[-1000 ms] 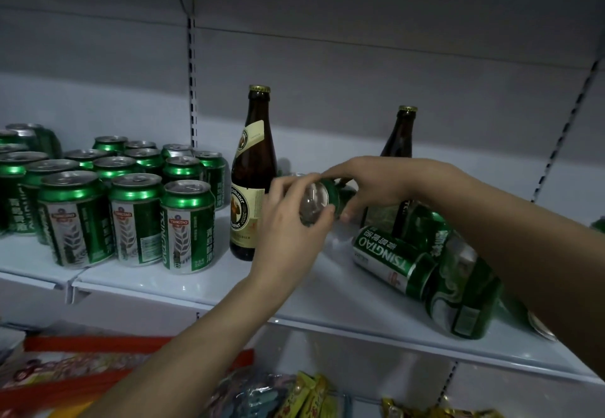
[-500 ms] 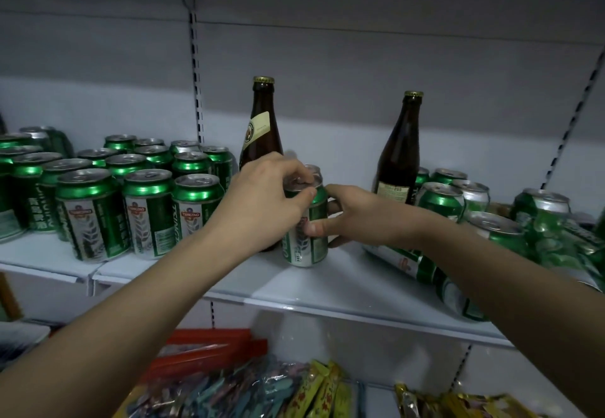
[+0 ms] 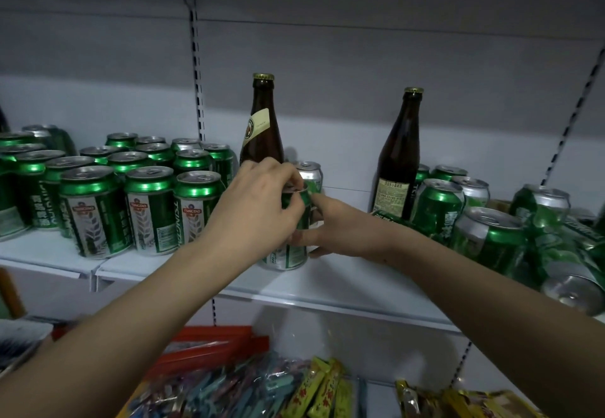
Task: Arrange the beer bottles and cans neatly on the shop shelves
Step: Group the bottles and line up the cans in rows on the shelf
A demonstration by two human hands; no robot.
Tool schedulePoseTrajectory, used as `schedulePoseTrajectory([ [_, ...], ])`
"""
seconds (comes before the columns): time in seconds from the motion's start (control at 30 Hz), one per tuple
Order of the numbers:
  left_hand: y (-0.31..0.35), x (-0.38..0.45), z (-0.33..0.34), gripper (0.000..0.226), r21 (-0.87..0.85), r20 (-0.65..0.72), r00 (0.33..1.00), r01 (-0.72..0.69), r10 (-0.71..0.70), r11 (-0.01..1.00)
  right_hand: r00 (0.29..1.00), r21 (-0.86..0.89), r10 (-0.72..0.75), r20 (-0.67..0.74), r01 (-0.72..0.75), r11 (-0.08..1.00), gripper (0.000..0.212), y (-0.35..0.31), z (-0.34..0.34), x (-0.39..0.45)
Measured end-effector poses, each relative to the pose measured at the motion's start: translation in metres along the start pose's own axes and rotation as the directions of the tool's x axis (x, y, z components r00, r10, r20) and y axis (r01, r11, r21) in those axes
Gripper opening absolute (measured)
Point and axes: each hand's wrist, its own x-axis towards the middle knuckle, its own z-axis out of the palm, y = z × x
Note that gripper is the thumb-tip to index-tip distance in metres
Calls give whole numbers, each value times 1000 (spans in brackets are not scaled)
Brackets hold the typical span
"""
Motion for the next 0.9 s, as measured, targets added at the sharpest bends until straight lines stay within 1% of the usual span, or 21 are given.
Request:
schedulePoseTrajectory([
  [0.07, 5, 0, 0, 26, 63, -53, 998, -40, 44, 997, 1000, -48, 5, 29, -4, 999, 29, -4, -6, -5],
  [0.13, 14, 2, -2, 25, 41, -121, 987, -104, 108, 994, 999, -127, 40, 32, -36, 991, 33, -8, -18, -11],
  [0.23, 32, 6, 1, 24, -36, -148, 973, -186, 179, 982, 995, -253, 94, -33, -100, 962, 26, -13, -46, -17],
  [0.33, 46, 10, 16, 21, -111, -128, 967, -236, 222, 965, 982, -448, 123, -140, -174, 877, 28, -15, -76, -26],
  [0.47, 56, 14, 46, 24, -216, -41, 974, -228, 225, 949, 958, -616, 166, -235, -279, 736, 22, -15, -107, -47],
  [0.57, 61, 15, 68, 39, -231, 107, 967, -201, 230, 952, 937, -694, 235, -258, -349, 630, 22, -11, -118, -61],
  [0.63, 63, 16, 80, 53, -220, 235, 942, -191, 242, 957, 919, -711, 288, -268, -391, 585, 22, -7, -122, -65],
  [0.7, 64, 16, 90, 66, -227, 323, 910, -190, 258, 955, 896, -718, 350, -273, -432, 546, 26, -5, -121, -64],
  [0.77, 65, 16, 96, 73, -288, 335, 899, -189, 283, 939, 871, -756, 414, -265, -454, 472, 34, -3, -118, -60],
  [0.83, 65, 16, 100, 73, -357, 303, 908, -173, 289, 918, 840, -799, 484, -247, -459, 388, 42, -2, -114, -55],
  [0.9, 63, 17, 103, 69, -394, 278, 917, -161, 285, 905, 805, -812, 556, -207, -458, 361, 50, 0, -111, -48],
])
